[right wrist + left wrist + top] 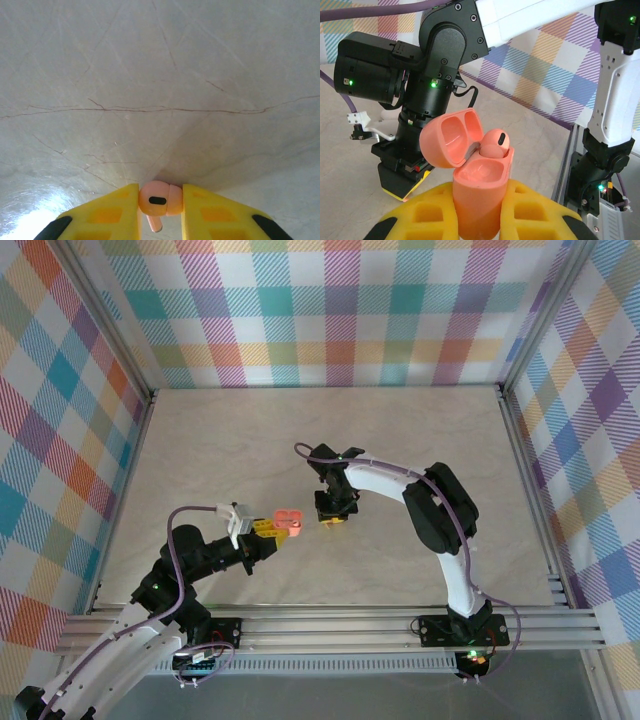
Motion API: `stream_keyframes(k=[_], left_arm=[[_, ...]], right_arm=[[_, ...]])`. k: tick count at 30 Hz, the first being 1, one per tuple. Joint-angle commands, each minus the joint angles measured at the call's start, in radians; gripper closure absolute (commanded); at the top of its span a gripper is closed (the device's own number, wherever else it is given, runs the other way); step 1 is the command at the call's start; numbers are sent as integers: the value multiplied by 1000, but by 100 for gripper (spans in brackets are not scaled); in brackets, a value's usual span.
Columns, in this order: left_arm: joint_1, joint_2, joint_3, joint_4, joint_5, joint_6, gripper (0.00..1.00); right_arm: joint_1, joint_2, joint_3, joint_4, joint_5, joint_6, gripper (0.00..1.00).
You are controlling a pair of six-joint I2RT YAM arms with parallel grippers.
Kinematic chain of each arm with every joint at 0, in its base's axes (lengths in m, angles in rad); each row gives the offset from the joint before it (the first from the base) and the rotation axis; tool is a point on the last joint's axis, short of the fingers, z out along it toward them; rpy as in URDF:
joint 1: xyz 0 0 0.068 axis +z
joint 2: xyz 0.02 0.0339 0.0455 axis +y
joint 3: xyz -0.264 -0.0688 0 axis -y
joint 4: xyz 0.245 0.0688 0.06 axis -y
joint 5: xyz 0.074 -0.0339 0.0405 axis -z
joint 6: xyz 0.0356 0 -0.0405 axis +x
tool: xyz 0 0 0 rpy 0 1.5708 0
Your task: Insert the wireless bluetooth earbuds into the charging case
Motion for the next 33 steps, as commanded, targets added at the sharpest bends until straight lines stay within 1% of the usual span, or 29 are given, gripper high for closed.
stream_keyframes(k=[1,4,6,10,12,15,19,25,29,33], left_arm=[[-9,-3,7,75,16,-11,100],[-9,-20,-30,158,7,-32,100],[-8,-31,-30,139,-21,-24,100],[-9,-34,6,43,-79,44,100],[-9,-34,7,55,-72,86,100],[-9,-13,15,40,-147,107,100],[-9,44,9,75,-177,116,100],[-9,117,-33,236,-154,111,100],[-9,185,-24,300,-113,123,100],[-9,248,0,337,-108,120,100]], right_arm=[[5,-34,-33,56,26,-6,78],[4,-100,-85,96,38,3,80],[3,-146,-120,123,47,9,81],[3,-238,-175,174,74,16,83],[3,-278,-190,189,82,15,83],[3,-343,-215,217,96,15,83],[4,-439,-256,251,118,23,83],[11,-573,-309,298,141,28,84],[29,-644,-331,332,166,28,84],[61,-702,-336,362,208,23,84]])
